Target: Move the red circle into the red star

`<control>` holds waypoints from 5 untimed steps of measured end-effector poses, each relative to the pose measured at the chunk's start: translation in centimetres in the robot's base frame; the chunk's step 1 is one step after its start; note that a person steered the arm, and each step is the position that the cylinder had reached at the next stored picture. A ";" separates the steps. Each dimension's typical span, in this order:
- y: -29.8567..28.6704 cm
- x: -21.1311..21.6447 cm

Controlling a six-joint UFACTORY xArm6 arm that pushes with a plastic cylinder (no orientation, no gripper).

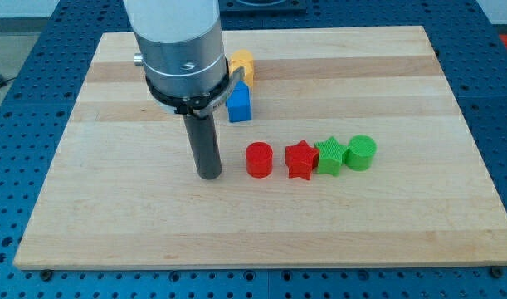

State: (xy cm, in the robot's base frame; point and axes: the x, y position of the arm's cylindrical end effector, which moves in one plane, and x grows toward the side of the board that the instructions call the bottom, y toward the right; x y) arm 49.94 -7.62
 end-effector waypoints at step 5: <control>5.9 1.8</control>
State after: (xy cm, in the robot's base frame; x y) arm 51.75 -1.77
